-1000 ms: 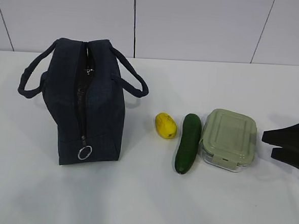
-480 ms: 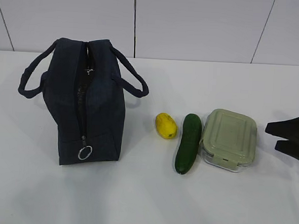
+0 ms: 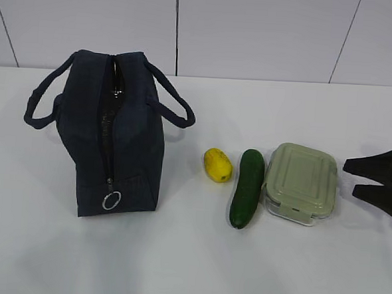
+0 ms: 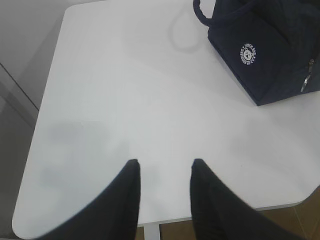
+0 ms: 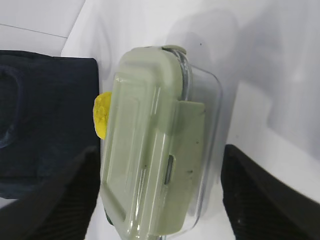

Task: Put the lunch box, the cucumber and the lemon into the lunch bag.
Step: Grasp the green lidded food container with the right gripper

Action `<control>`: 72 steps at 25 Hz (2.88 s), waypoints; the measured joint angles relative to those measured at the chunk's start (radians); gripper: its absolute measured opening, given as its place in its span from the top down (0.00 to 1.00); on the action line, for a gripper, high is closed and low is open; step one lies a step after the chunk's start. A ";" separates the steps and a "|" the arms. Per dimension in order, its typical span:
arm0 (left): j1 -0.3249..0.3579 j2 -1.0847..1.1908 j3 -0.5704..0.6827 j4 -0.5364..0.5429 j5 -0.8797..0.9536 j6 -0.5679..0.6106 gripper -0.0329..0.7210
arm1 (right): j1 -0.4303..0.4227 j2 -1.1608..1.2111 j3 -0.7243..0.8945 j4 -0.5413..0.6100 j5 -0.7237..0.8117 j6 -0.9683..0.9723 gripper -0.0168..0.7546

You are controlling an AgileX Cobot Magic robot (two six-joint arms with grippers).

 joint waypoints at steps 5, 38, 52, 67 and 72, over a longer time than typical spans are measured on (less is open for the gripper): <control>0.000 0.000 0.000 0.000 0.000 0.000 0.63 | 0.002 0.020 -0.013 -0.009 0.006 0.002 0.24; 0.000 0.000 0.000 0.000 0.000 0.000 0.63 | 0.040 0.079 -0.069 -0.018 0.032 0.031 0.24; 0.000 0.000 0.000 0.000 0.000 0.000 0.63 | 0.075 0.079 -0.069 -0.018 0.032 0.056 0.24; 0.000 0.000 0.000 0.000 0.000 0.000 0.63 | 0.075 0.079 -0.069 -0.016 0.015 0.063 0.24; 0.000 0.000 0.000 0.000 0.000 0.000 0.63 | 0.075 0.085 -0.069 -0.014 0.015 0.071 0.24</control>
